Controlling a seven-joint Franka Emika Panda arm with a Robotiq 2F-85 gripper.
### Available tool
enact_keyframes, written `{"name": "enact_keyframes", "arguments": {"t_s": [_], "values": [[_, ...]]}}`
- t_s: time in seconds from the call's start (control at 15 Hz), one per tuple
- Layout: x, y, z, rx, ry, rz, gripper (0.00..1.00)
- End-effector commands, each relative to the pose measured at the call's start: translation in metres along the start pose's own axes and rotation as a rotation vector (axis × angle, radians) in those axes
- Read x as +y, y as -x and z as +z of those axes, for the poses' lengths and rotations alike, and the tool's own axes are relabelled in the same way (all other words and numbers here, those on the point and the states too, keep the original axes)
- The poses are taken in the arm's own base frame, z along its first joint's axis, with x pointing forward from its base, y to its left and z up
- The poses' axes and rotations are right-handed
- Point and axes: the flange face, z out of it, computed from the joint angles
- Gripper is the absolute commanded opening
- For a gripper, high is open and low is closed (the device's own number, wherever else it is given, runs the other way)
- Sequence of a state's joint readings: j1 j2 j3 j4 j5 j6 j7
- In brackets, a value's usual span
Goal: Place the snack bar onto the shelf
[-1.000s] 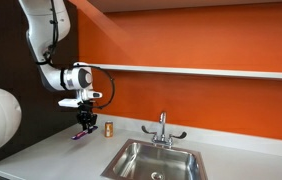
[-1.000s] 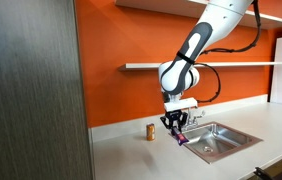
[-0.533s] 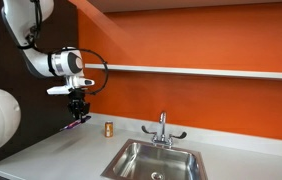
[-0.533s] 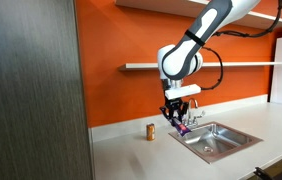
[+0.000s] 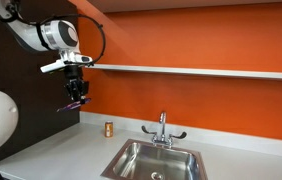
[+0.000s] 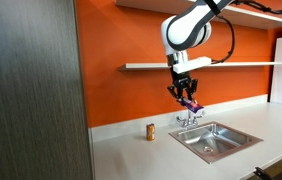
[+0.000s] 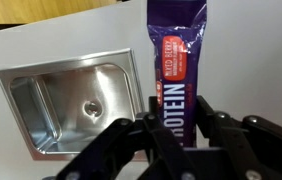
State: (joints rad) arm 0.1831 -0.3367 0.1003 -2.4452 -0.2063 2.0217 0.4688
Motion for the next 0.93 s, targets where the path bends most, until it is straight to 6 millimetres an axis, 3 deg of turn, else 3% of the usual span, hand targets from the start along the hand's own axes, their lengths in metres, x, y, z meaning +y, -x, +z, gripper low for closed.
{"name": "enact_keyframes", "arguments": {"t_s": [0.0, 0.47, 0.87], "values": [[0.021, 0.001, -0.037, 0.033, 0.054, -0.103, 0.14], [0.032, -0.017, -0.087, 0.142, 0.043, -0.19, 0.14], [0.031, -0.03, -0.158, 0.275, 0.053, -0.172, 0.14]]}}
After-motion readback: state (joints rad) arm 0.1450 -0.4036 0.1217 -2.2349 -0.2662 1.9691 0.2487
